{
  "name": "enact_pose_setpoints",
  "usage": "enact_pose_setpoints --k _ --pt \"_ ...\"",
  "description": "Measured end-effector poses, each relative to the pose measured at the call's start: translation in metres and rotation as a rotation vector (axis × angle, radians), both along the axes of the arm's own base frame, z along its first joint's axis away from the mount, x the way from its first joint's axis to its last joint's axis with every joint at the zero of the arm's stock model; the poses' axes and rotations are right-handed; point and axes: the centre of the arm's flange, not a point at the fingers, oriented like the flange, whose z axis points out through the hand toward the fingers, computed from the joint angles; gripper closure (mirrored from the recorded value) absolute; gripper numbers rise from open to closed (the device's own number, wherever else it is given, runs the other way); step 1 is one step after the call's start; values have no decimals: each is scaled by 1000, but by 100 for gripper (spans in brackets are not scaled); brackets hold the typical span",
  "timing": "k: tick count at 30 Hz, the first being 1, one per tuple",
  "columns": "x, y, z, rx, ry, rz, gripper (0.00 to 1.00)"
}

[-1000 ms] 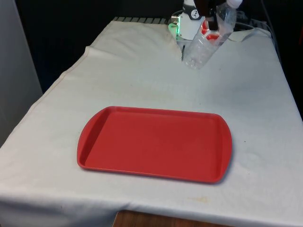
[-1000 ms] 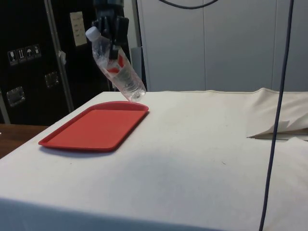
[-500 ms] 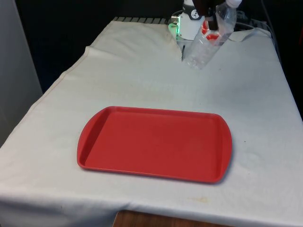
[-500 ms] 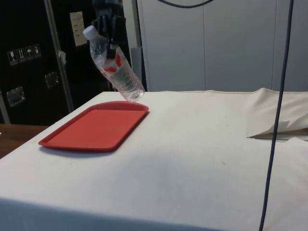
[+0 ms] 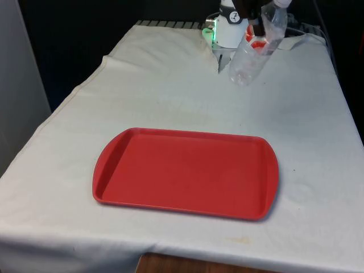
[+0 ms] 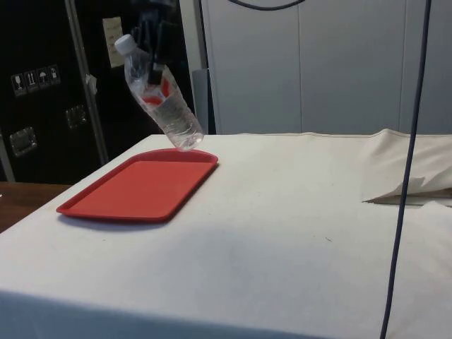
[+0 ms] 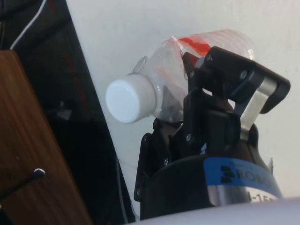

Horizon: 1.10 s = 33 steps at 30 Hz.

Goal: Place the bottle upright on the tray.

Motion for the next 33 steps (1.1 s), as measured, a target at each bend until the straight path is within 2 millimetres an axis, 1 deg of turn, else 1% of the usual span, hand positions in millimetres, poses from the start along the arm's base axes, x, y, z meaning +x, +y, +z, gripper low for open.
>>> enact_pose_setpoints --k 18,33 --pt "6 -1 2 1 -58 -17 100" --pt "15 -2 -1 2 -117 -30 100"
